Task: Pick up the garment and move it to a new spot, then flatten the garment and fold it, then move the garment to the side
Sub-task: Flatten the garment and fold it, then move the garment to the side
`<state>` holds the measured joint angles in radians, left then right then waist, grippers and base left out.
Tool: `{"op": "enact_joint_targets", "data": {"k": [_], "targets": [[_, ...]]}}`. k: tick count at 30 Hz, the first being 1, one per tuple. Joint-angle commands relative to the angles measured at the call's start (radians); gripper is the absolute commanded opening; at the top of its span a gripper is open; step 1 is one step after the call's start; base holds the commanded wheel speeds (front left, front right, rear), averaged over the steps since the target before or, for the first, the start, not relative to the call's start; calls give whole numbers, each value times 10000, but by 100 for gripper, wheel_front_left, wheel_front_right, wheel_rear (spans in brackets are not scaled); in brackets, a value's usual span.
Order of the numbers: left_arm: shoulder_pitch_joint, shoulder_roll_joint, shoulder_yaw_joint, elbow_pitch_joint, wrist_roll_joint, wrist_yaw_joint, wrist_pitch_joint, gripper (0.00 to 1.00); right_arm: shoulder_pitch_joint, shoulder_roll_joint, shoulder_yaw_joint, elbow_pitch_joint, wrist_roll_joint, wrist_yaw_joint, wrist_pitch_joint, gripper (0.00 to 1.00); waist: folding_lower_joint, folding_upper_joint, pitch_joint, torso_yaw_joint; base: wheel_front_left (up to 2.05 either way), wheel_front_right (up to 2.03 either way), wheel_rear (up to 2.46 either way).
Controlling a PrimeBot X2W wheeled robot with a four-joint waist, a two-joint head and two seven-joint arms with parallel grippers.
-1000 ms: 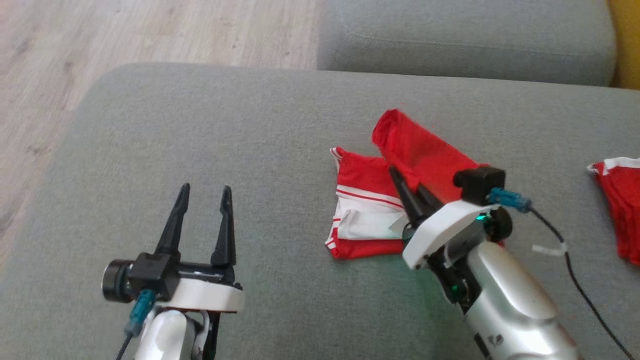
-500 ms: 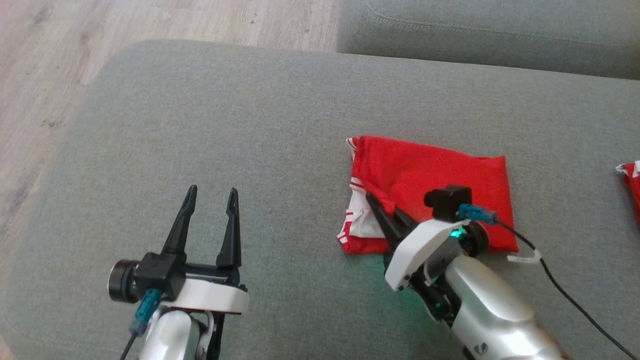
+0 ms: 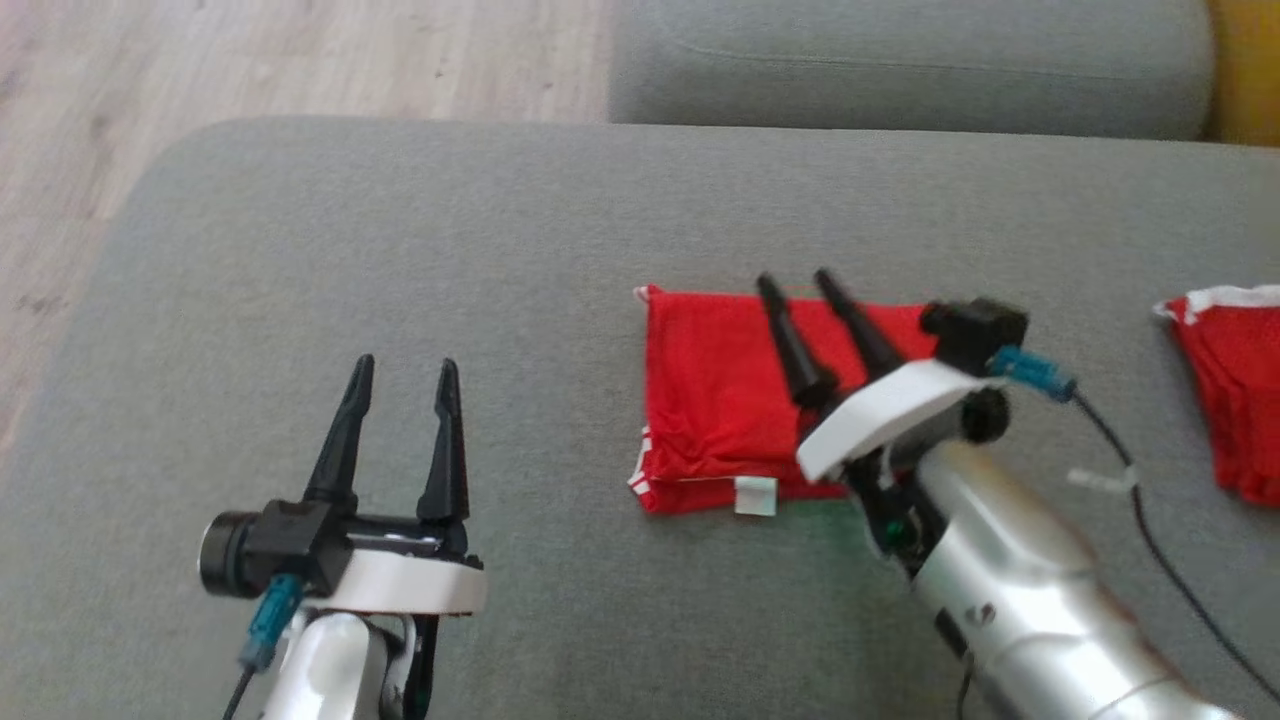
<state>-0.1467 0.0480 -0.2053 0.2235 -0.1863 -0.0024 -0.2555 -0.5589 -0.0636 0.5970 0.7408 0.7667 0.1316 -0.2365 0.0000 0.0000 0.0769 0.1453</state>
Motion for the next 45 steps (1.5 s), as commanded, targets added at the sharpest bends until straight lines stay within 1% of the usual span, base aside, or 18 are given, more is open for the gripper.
{"op": "enact_joint_targets", "data": {"k": [1,3,5,8,11,15,18,21,28,38,43,45], "targets": [[-311,22,376,-385,-38,47,-63,100,-490,133,-139,-172,-374,-9,-170,100,0,0,-75,-253,0,0,0],[-277,22,432,-445,-33,63,-63,100,-593,133,-818,-46,-951,-9,-227,100,0,0,-128,-489,0,0,0],[-236,22,463,-482,-48,77,-63,100,-589,132,-1656,-147,-1937,-9,-243,100,0,0,-201,-696,0,0,0],[-190,22,478,-548,-159,137,-63,100,-109,34,-2891,-789,-3471,-9,-248,100,0,0,-289,-939,0,0,0],[-128,22,439,-561,-289,202,-63,100,681,-49,-3950,-1638,-4765,-9,-249,100,0,0,-355,-1129,0,0,0],[5,22,449,-493,-393,256,-63,100,1858,10,-4956,-2743,-5828,-9,-250,100,0,0,-423,-1336,0,0,0],[158,22,503,-460,-398,282,-63,100,2676,78,-5323,-3456,-6319,-9,-250,100,0,0,-478,-1481,0,0,0],[354,22,540,-453,-443,316,-63,100,3400,119,-5581,-3933,-6475,-9,-231,100,0,0,-530,-1560,0,0,0],[657,22,518,-259,-563,327,-63,100,4273,130,-5561,-4467,-6023,-9,-197,100,0,0,-607,-1583,0,0,0],[401,22,416,-217,-518,276,-63,100,4278,132,-5695,-4748,-5995,-9,-5,100,0,0,-444,-1423,0,0,0],[199,22,245,-255,-454,236,-63,100,3992,132,-5709,-4687,-6243,-9,337,100,0,0,-46,-1209,0,0,0],[30,22,186,-210,-378,186,-63,100,3654,132,-5464,-4508,-6413,-9,624,100,0,0,266,-1037,0,0,0]]}}
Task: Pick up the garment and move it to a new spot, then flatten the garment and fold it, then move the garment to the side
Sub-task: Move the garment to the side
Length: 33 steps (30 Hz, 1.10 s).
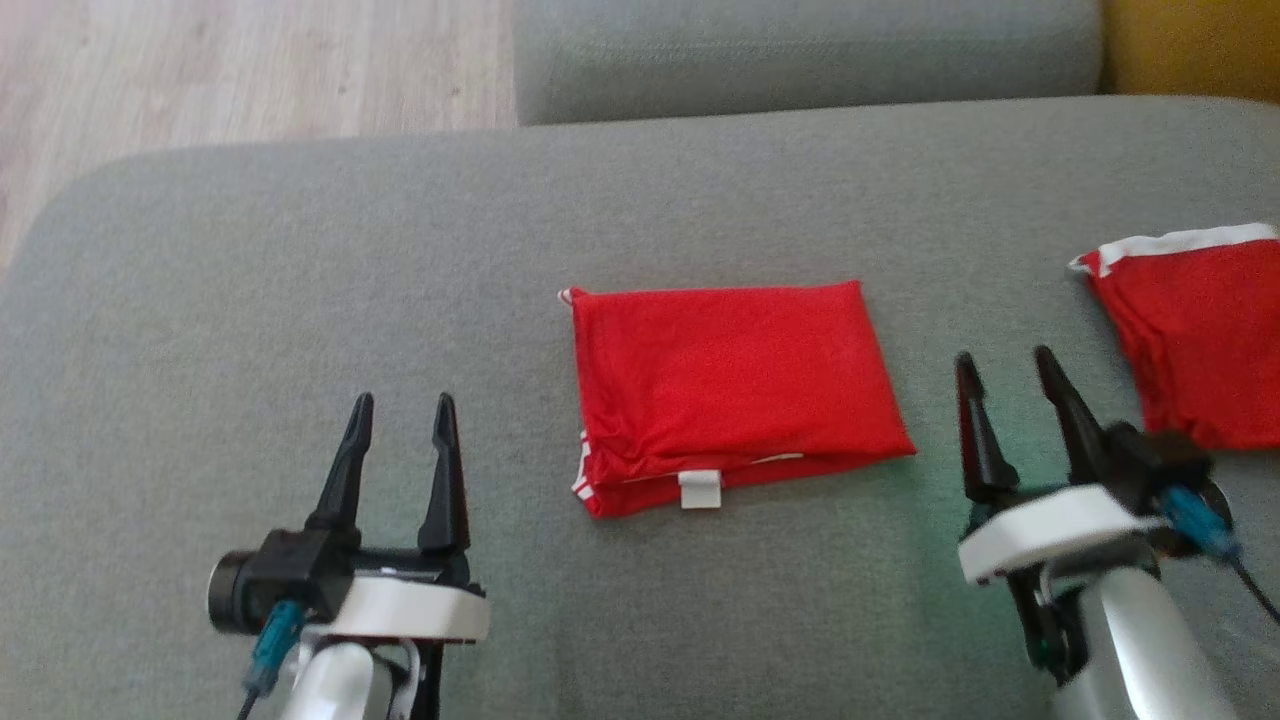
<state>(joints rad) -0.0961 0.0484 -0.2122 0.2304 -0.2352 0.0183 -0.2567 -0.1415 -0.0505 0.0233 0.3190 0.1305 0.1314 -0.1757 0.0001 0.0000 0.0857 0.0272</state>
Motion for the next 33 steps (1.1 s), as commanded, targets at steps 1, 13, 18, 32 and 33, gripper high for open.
{"op": "enact_joint_targets", "data": {"k": [1,13,18,32,33], "targets": [[-536,18,228,-249,145,-46,-51,100,-628,2,317,-150,-55,-7,176,100,-1,0,258,214,0,0,0],[-1069,18,-57,-69,206,-148,-51,100,-1982,2,700,2659,617,-7,1812,100,-1,0,946,912,0,0,0],[-1111,18,-86,-39,221,-128,-51,100,-2365,3,1114,3643,885,-7,2140,100,-1,0,928,990,0,0,0],[-723,18,-6,-55,341,-92,-51,100,-2837,-463,1753,3683,-1178,-7,1342,0,-1,0,137,-65,0,0,0],[-690,18,-13,-65,326,-84,-51,100,-2823,-636,1808,3479,-1224,-7,1351,0,-1,0,93,-190,0,0,0]]}}
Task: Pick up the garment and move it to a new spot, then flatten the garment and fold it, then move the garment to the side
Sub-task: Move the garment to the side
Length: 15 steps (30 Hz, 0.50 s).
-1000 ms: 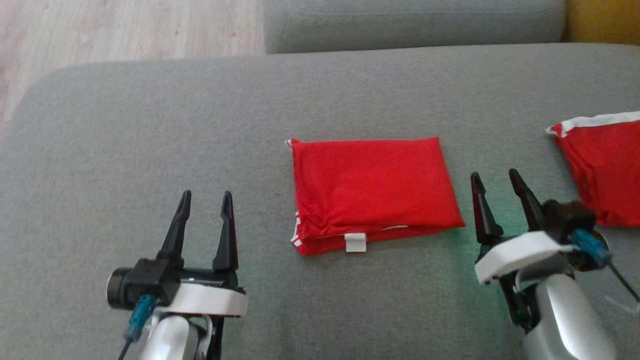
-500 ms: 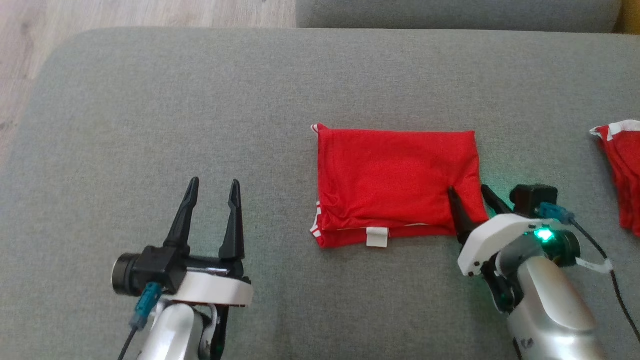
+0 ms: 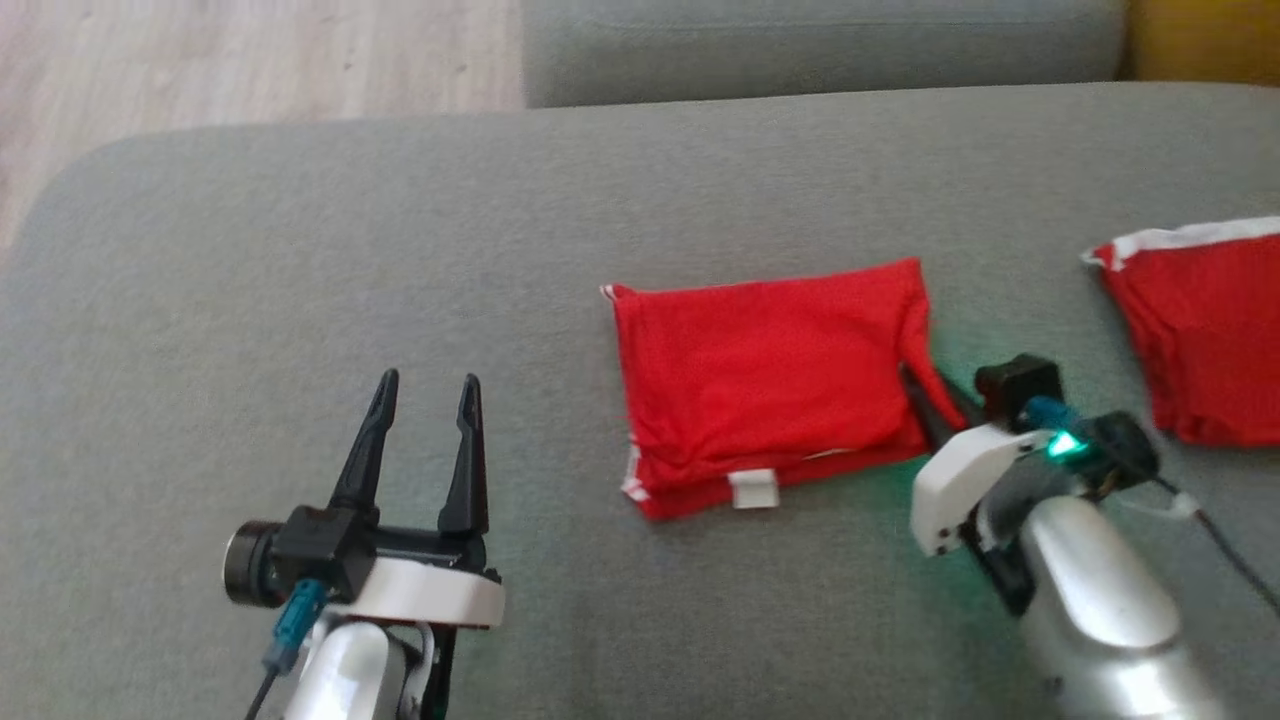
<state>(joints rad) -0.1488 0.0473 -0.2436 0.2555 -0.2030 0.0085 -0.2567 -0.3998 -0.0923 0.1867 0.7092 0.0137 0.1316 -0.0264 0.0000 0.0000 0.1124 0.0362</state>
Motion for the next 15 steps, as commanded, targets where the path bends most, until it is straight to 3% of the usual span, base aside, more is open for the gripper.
{"op": "enact_joint_targets", "data": {"k": [1,15], "targets": [[-164,30,301,-316,4,14,-51,100,-240,-218,174,-423,-56,-9,-143,0,0,0,-174,-280,0,0,0],[-275,30,180,-551,114,11,-51,100,-415,-4152,795,-3920,420,-9,1639,0,0,0,307,-1600,0,0,0]]}}
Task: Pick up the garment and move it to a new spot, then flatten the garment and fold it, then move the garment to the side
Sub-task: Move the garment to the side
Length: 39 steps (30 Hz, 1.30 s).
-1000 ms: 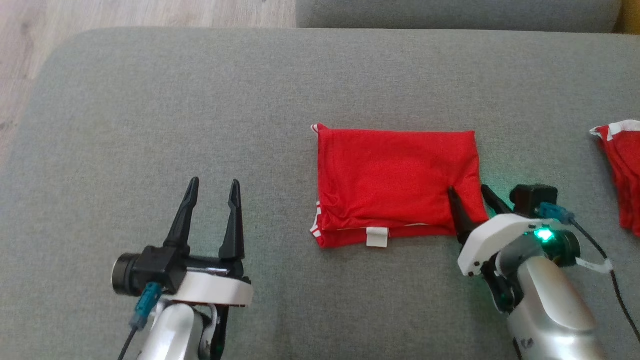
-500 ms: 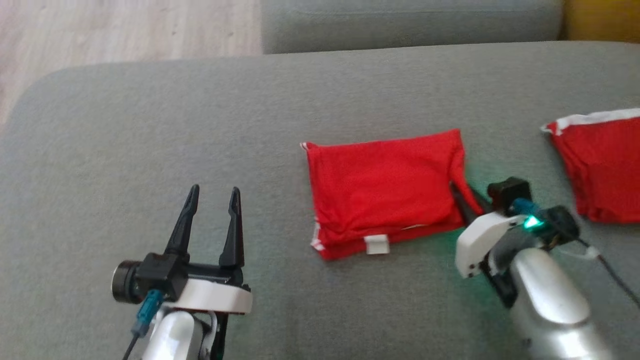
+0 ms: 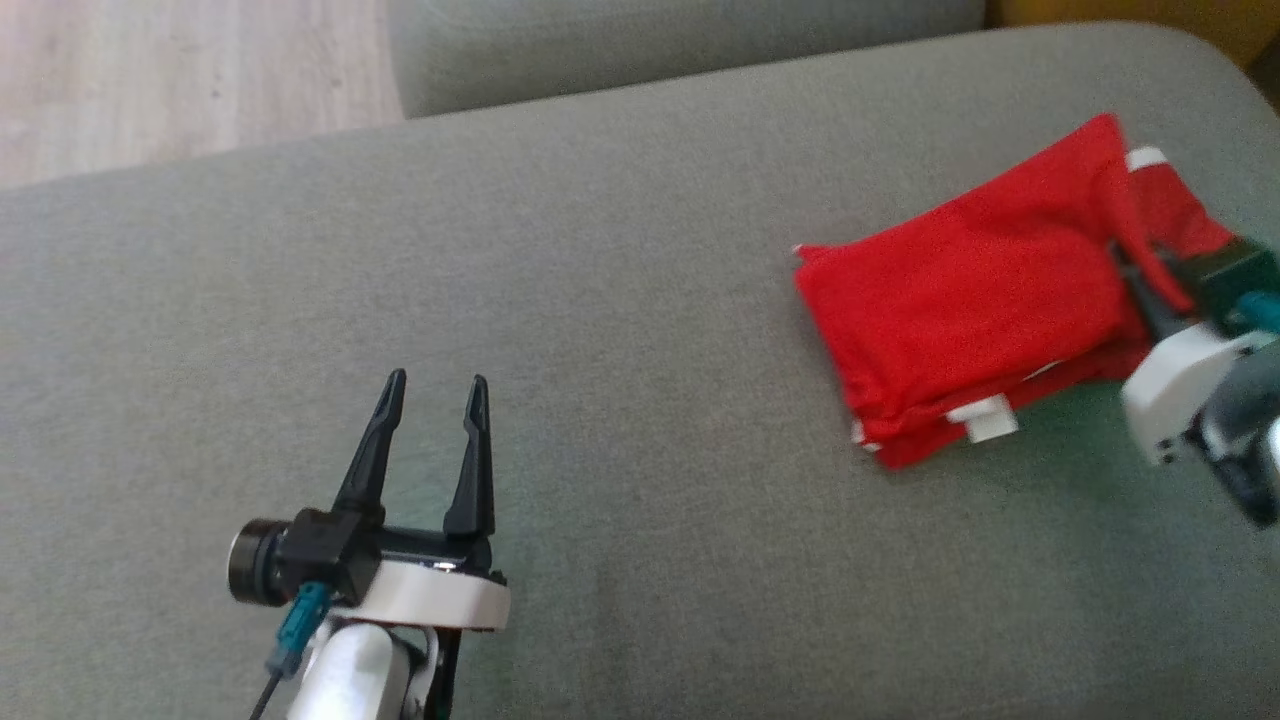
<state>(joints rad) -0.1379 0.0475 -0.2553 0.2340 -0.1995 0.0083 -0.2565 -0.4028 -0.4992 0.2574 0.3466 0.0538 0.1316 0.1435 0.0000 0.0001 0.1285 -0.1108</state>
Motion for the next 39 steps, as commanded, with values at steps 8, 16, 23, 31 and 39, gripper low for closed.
{"op": "enact_joint_targets", "data": {"k": [8,16,23,31,39], "targets": [[-1193,28,156,-379,331,-247,-53,100,-1013,-1957,-859,-276,195,-9,453,0,0,-1,1445,-334,0,0,0],[-1680,28,214,-332,514,-437,-53,100,-1299,-2327,-1896,674,112,-9,449,0,0,-1,2162,-281,0,0,0],[-1865,28,402,-238,540,-507,-53,100,-1118,-1871,-2592,1189,-47,-9,677,0,0,-1,2361,-117,0,0,0],[-1852,28,561,-127,532,-539,-53,100,-1072,-1417,-3181,827,-377,-9,812,100,0,-1,2110,-108,0,0,0],[-1643,28,594,-171,369,-412,-53,100,-1105,-414,-3140,-560,-365,-9,469,100,0,-1,1194,-140,0,0,0]]}}
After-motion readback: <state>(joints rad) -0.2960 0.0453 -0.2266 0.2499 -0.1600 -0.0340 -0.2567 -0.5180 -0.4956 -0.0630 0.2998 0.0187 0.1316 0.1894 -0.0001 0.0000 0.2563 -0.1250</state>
